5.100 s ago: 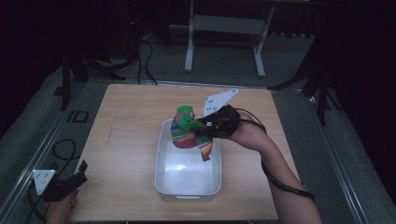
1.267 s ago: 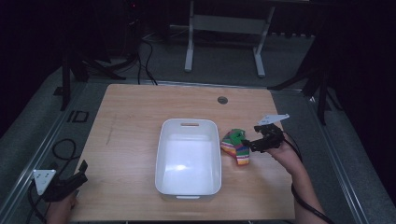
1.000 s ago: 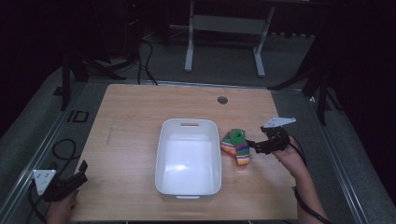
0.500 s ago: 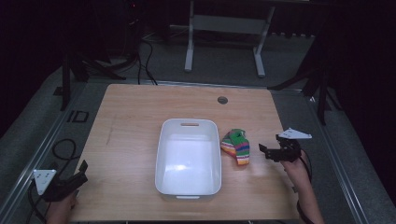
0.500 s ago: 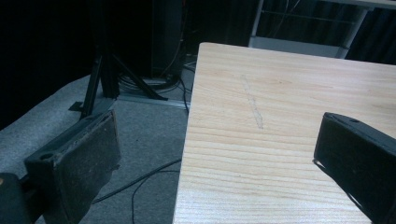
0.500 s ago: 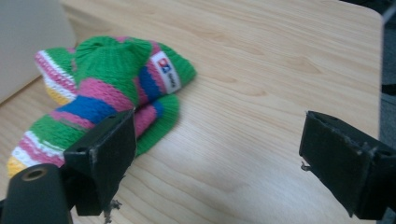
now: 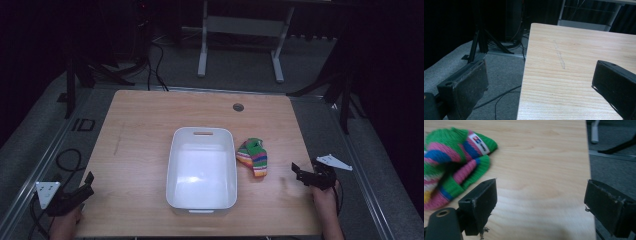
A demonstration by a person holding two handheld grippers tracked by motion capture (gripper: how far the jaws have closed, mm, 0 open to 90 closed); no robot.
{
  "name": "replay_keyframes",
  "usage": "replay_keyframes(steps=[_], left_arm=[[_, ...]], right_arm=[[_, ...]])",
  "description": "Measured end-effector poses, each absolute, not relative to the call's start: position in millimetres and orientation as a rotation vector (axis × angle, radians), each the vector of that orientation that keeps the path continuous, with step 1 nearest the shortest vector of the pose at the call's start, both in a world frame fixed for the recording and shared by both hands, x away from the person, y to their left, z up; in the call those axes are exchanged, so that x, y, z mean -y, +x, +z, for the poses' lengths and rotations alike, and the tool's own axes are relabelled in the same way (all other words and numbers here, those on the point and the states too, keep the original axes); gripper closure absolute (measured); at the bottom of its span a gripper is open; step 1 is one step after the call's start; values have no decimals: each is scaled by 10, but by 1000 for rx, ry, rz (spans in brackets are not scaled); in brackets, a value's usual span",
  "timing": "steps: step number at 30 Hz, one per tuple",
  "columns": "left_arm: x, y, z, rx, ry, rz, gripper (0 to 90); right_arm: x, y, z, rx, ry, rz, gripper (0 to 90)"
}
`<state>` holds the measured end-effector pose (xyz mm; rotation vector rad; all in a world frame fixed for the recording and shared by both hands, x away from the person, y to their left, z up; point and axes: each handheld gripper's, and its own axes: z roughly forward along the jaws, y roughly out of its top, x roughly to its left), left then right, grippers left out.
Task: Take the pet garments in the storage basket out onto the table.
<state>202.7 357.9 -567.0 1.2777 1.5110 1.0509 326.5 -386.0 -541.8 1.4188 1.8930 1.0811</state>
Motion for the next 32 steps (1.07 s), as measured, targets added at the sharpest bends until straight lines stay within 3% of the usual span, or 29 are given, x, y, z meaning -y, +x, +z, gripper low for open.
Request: replay_keyframes(steps=[19,32], left_arm=[[-3578,2027,-5670,-1511,1278,1052,9],[-3581,2024,-5672,-1509,1269,1050,9]], right_arm=[[4107,2868,-5533,-1694,1501,1115,122],[4154,2825,-5562,-1647,1514,1146,129]])
